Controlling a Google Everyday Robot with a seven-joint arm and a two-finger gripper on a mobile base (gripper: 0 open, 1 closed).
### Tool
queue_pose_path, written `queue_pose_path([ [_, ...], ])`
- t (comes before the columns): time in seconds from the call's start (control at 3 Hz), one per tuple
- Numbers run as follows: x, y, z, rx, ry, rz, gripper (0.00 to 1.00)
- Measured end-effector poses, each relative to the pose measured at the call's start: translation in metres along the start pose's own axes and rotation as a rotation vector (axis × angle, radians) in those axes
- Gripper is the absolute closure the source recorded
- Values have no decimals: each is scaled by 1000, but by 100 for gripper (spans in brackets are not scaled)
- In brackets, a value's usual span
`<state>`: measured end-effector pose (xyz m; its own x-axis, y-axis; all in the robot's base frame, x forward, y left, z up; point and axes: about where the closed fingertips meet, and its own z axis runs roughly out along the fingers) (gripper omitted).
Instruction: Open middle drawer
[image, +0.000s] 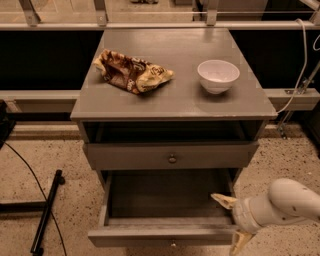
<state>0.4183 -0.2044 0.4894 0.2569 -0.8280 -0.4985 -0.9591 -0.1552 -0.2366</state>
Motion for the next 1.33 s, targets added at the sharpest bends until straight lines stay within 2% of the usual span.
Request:
queue_pose_path([
  [0.33, 1, 3, -35, -2, -83, -35, 0],
  [0.67, -2, 11, -79, -27, -102, -58, 0],
  [1.0, -2, 15, -113, -21, -79, -49, 0],
  [1.33, 7, 29, -148, -11, 11, 10, 0],
])
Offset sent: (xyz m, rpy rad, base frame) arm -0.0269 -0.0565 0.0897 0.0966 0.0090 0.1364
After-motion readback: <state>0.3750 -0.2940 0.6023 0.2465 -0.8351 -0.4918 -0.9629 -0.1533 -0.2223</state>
